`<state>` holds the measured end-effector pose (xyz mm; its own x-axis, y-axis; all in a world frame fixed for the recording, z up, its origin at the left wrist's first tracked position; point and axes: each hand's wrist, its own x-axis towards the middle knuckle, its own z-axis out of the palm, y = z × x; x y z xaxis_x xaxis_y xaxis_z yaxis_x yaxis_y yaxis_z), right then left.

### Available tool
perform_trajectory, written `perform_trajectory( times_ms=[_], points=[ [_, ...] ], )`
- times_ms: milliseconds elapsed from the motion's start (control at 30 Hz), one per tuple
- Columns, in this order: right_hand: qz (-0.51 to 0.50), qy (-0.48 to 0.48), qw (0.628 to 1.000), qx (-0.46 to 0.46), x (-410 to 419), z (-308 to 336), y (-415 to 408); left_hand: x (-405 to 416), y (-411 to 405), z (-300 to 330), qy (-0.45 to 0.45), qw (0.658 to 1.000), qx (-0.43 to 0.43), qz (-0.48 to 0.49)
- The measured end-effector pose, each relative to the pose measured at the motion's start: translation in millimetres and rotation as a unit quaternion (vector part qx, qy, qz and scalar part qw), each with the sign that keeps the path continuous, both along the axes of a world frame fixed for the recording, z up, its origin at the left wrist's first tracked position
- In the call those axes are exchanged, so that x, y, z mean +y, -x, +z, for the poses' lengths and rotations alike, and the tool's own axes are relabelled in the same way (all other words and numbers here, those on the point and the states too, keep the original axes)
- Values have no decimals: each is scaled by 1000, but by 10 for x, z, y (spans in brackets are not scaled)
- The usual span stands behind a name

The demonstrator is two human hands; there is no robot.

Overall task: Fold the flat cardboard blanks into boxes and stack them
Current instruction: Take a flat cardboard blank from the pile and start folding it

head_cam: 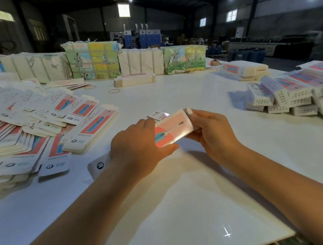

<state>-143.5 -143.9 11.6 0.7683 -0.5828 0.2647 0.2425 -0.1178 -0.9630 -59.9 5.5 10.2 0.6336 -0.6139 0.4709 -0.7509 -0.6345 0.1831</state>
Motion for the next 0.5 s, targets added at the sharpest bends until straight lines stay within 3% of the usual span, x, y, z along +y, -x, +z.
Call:
perform_trajectory(
  times_ms=[100, 300, 500],
  points=[
    [31, 4, 999, -12, -9, 14, 20, 9, -3, -22, 9, 1000, -26, -7],
    [-25, 138, 990, -18, 61, -15, 59, 7, 29, -37, 14, 996, -90, -2],
    [-103, 330, 938, 7, 105, -82, 63, -22, 56, -30, 18, 996, -85, 8]
  ],
)
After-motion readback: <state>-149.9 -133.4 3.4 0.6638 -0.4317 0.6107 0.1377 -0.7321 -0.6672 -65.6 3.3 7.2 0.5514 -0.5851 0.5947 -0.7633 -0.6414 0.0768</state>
